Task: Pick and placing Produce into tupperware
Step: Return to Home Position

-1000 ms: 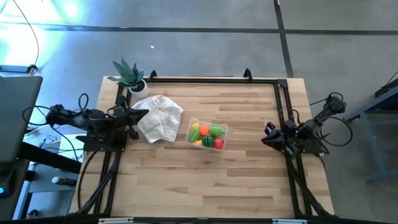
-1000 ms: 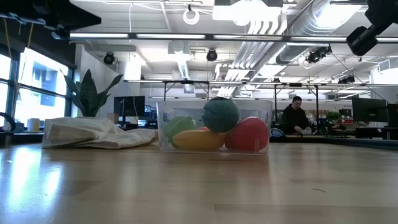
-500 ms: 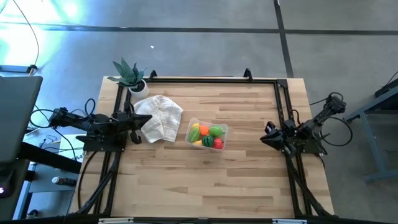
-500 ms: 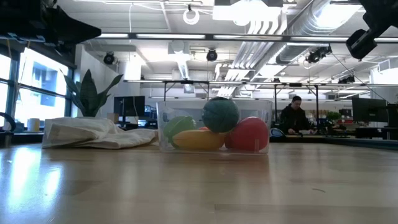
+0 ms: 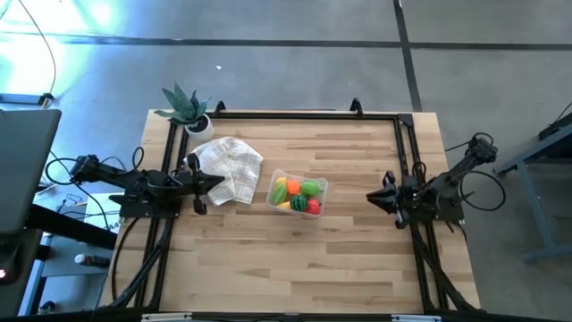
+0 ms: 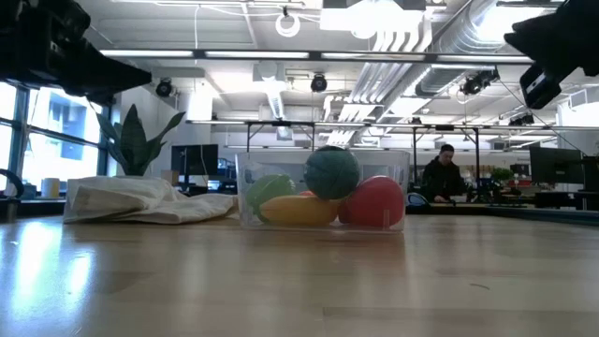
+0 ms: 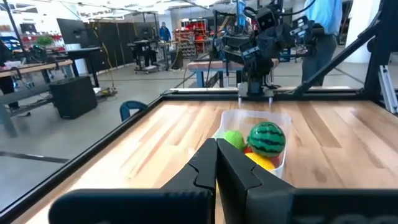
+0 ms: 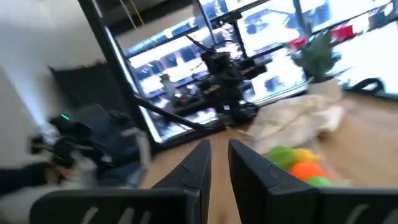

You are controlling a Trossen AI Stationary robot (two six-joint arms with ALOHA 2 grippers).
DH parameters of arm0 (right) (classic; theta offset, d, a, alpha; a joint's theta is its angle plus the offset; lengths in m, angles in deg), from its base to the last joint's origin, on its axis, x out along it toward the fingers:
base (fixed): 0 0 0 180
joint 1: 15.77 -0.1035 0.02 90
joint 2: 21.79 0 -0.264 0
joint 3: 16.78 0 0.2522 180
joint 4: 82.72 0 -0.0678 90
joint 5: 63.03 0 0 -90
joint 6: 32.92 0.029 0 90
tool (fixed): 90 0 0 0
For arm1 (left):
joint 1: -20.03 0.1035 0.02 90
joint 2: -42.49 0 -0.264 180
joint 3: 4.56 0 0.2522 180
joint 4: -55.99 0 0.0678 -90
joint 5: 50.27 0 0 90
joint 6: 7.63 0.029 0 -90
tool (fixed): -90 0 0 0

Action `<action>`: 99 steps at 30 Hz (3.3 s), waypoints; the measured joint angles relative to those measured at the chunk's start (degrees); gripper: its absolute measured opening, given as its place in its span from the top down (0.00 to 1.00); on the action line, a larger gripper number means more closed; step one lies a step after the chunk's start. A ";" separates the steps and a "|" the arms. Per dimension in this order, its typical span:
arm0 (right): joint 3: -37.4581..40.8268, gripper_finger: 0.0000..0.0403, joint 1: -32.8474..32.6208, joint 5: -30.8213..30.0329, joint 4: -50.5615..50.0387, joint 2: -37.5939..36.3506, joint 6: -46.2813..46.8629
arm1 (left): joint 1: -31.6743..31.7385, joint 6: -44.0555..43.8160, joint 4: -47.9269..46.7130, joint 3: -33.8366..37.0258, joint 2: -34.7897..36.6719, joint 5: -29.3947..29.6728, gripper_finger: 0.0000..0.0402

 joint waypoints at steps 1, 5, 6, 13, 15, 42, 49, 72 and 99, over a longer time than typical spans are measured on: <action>0.00 0.89 0.00 -0.80 -0.46 0.00 -2.02 | 0.00 0.00 0.04 0.00 0.01 0.01 1.00; 0.00 0.89 0.00 -2.60 -1.63 0.00 -9.74 | 0.00 0.00 0.04 0.00 0.01 0.01 1.00; 0.00 0.89 0.00 -2.96 -2.17 0.00 -11.22 | 0.00 0.00 0.02 0.00 0.01 0.01 1.00; -0.02 0.89 0.00 -6.20 -11.04 0.00 -17.55 | 0.00 0.00 -0.75 0.00 -0.04 0.01 1.00; -0.02 0.89 0.00 -6.69 -11.54 0.32 -17.54 | 0.00 0.00 -0.72 0.00 -0.05 0.01 1.00; -0.02 0.89 -0.02 -6.60 -11.59 0.33 -17.52 | 0.00 -0.02 -0.73 0.00 -0.05 0.01 1.00; -0.02 0.89 -0.02 -6.60 -11.61 0.33 -17.52 | 0.00 -0.02 -0.73 -0.02 -0.05 0.03 1.00; -0.02 0.89 -0.01 -6.60 -11.61 0.33 -17.53 | 0.00 -0.02 -0.74 -0.02 -0.05 0.03 1.00; -0.02 0.89 -0.02 -6.60 -11.61 0.33 -17.53 | 0.01 -0.02 -0.73 -0.02 -0.05 0.03 1.00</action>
